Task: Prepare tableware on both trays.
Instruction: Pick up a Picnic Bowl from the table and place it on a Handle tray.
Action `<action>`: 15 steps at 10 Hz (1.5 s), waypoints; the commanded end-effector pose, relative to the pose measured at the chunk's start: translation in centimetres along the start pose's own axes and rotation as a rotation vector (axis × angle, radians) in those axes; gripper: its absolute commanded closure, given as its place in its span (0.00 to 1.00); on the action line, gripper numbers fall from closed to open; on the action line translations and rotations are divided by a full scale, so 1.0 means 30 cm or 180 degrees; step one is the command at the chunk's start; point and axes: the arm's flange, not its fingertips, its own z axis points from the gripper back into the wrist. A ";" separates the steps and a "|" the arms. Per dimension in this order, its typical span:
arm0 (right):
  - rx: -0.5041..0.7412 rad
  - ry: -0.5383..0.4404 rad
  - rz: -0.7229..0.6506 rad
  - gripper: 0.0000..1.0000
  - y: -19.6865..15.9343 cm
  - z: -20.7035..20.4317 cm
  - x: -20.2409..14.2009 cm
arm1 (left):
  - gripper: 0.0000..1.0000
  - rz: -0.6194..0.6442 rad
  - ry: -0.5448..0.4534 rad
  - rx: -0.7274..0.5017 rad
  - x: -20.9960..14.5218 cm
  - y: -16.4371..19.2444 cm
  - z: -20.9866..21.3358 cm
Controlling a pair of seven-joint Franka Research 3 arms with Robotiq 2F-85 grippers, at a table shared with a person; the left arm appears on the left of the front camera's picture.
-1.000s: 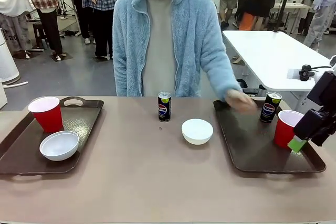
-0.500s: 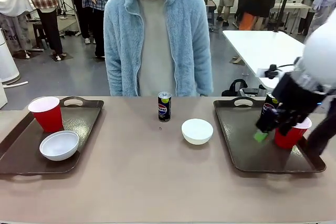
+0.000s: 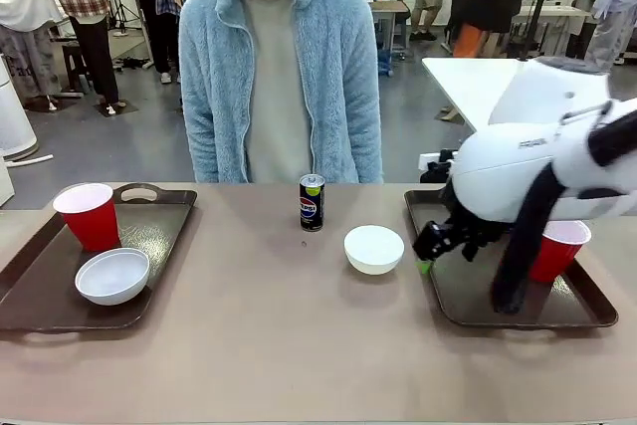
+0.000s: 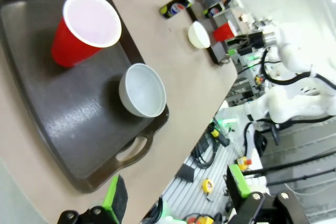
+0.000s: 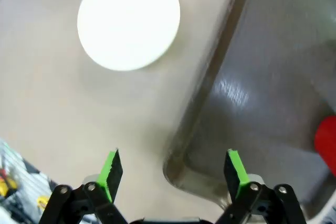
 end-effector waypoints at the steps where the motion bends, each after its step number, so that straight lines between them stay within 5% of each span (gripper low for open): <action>1: -0.0009 0.0044 0.0034 0.00 -0.021 0.033 -0.043 | 0.00 -0.0015 -0.0031 -0.0022 -0.005 -0.005 0.003; 4: -0.0009 0.0044 0.0034 0.00 -0.021 0.033 -0.043 | 0.00 -0.0015 -0.0031 -0.0022 -0.005 -0.005 0.003; 15: -0.0542 0.0134 0.0326 0.00 0.185 -0.112 0.327 | 0.00 -0.0015 -0.0031 -0.0022 -0.005 -0.005 0.003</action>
